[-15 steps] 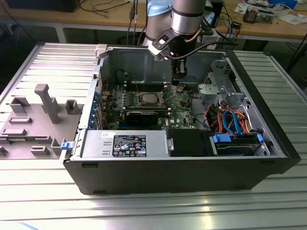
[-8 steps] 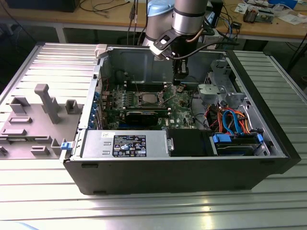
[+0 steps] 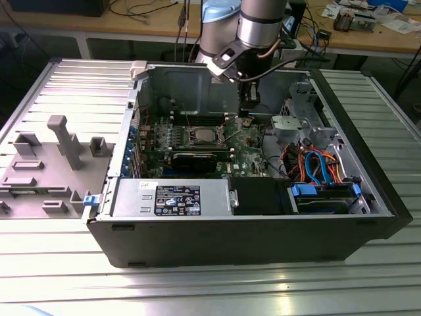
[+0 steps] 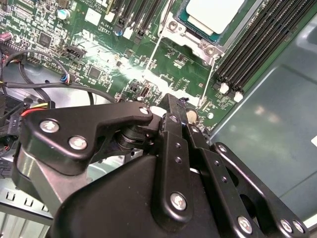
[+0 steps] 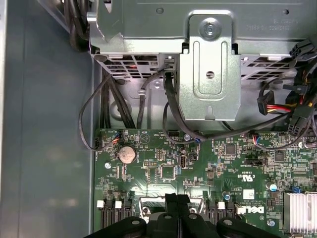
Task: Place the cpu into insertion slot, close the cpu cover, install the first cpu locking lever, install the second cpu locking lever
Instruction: 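Close the cpu cover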
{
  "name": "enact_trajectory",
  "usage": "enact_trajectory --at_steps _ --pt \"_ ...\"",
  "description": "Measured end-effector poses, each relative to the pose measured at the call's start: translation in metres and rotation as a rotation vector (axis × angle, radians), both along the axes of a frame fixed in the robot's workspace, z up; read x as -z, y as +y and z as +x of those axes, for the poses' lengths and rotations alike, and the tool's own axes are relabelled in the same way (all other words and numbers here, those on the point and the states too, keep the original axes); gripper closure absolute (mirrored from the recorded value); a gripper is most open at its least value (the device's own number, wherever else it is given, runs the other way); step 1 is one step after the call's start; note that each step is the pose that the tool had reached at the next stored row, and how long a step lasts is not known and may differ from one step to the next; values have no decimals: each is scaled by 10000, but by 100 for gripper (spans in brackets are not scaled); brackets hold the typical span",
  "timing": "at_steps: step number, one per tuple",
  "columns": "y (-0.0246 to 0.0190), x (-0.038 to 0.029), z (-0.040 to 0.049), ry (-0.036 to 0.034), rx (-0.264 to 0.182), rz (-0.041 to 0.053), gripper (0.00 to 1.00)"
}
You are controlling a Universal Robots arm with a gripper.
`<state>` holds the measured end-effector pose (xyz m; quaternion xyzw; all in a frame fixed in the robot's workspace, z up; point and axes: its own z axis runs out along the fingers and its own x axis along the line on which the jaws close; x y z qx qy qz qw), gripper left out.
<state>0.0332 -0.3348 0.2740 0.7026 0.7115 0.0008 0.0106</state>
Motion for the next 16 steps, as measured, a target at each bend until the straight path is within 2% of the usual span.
enact_trajectory --at_steps 7,10,16 --pt "0 0 26 0 0 -1 89" --pt "0 0 99 0 0 0 89" --pt "0 0 120 0 0 0 89"
